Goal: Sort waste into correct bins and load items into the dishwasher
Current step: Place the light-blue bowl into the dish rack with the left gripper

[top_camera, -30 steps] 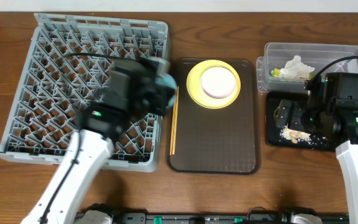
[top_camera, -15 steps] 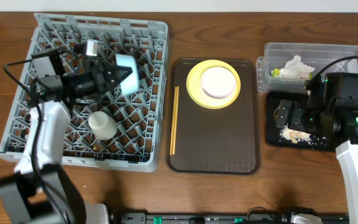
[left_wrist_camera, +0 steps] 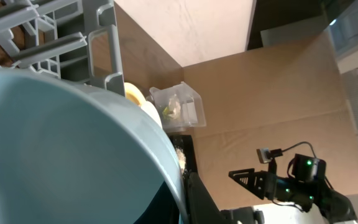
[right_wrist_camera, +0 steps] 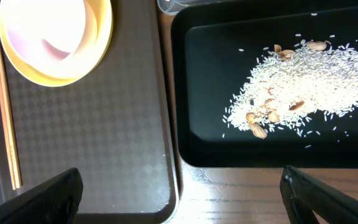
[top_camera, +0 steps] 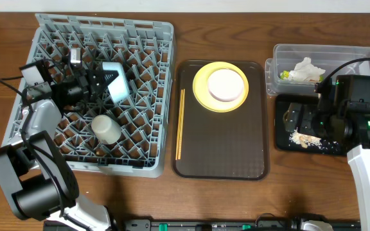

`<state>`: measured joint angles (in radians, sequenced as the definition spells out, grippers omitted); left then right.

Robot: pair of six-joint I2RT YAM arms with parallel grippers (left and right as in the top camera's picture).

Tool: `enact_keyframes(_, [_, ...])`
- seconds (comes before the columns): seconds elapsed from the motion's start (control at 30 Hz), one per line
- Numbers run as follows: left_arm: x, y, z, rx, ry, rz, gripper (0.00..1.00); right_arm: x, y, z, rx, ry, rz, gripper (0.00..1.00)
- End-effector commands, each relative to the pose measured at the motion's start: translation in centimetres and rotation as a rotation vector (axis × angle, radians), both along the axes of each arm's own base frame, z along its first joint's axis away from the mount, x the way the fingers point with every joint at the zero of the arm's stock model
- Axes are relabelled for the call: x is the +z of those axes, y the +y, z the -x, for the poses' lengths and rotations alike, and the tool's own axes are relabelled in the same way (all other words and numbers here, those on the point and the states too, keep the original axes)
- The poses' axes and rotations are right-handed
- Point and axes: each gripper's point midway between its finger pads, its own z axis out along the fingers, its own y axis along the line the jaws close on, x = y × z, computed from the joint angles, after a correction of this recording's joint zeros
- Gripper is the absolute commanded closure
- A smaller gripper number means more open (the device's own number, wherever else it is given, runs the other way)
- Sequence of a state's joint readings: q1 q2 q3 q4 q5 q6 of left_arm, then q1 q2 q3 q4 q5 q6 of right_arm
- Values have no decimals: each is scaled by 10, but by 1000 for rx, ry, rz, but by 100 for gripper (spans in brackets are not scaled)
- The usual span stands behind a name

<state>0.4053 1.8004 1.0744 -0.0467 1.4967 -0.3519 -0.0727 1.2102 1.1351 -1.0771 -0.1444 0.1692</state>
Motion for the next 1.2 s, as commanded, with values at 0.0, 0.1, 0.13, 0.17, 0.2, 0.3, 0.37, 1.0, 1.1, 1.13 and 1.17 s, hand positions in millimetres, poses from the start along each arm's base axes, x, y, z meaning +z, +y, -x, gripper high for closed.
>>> enact_keyframes(0.0, [-6, 7, -4, 2, 16, 23, 93, 8, -3, -2, -18, -24, 4, 1])
enact_keyframes(0.1, [-9, 13, -4, 18, 23, 26, 88, 8, -3, -2, -18, -22, 3, 1])
enact_keyframes(0.13, [-9, 16, -4, 26, 22, 26, 85, 8, -3, -1, -18, -20, 3, 1])
enact_keyframes(0.17, [-9, 20, -4, 34, 22, 26, 84, 8, -3, -1, -19, -17, 3, 1])
enact_keyframes(0.2, [-9, 23, -4, 43, 23, 27, 83, 8, -3, 0, -18, -17, 3, 1])
enact_keyframes(0.3, [-9, 36, -3, 73, 23, 27, 83, 8, -3, -1, -18, -17, 3, 1])
enact_keyframes(0.37, [-9, 42, -2, 90, 30, 31, 83, 8, -3, -1, -19, -17, 3, 1])
enact_keyframes(1.0, [-38, 62, 8, 274, 286, -106, 47, 8, -3, -1, -11, -22, 7, 1])
enact_keyframes(1.1, [-36, 72, 10, 344, 281, -233, 41, 8, -3, -1, -2, -23, 11, 1])
enact_keyframes(1.13, [-33, 77, 11, 371, 277, -281, 40, 8, -3, -1, -2, -23, 11, 1])
enact_keyframes(1.17, [-28, 80, 13, 391, 260, -322, 39, 8, -3, -1, -2, -23, 11, 1])
